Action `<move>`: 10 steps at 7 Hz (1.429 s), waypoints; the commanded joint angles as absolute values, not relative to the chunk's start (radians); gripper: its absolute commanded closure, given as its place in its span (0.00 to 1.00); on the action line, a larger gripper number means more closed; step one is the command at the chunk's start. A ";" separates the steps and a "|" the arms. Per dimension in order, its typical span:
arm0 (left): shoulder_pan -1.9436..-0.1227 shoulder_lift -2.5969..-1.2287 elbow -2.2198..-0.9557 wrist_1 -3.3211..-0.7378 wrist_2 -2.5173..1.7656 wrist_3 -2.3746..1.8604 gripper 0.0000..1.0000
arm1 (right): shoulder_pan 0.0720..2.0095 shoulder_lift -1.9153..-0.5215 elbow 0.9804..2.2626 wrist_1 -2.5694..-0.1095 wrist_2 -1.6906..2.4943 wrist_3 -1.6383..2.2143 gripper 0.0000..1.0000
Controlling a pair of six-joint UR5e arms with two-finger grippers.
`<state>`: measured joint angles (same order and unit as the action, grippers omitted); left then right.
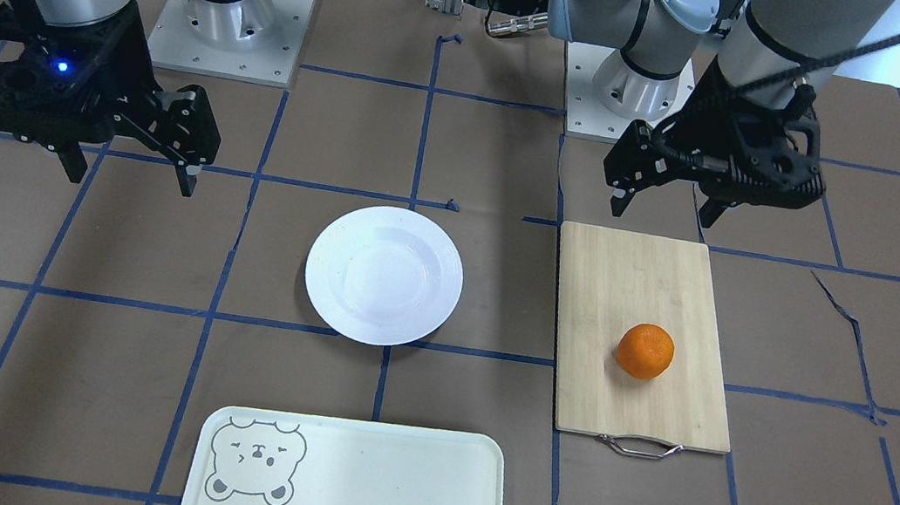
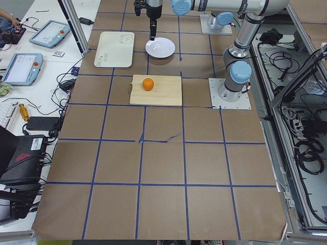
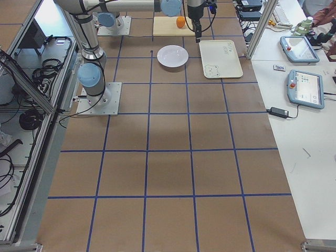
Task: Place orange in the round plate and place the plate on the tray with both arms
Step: 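Move the left gripper down over the orange on the cutting board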
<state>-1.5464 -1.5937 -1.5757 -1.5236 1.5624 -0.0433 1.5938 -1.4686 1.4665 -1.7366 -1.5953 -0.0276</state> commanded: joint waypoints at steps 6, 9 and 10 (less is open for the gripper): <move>-1.459 -1.960 -1.629 -1.420 1.759 0.002 0.00 | 1.592 -1.477 1.466 -1.727 -1.545 -0.002 0.00; -1.457 -2.029 -1.635 -1.417 1.756 0.029 0.05 | 1.592 -1.477 1.466 -1.729 -1.545 -0.002 0.00; -1.457 -2.040 -1.632 -1.419 1.761 0.031 0.37 | 1.592 -1.477 1.466 -1.726 -1.545 0.000 0.00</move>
<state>-1.4576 -2.0220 -1.6338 -1.4167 1.7573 0.0242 1.5923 -1.4771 1.4665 -1.7283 -1.5447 -0.0012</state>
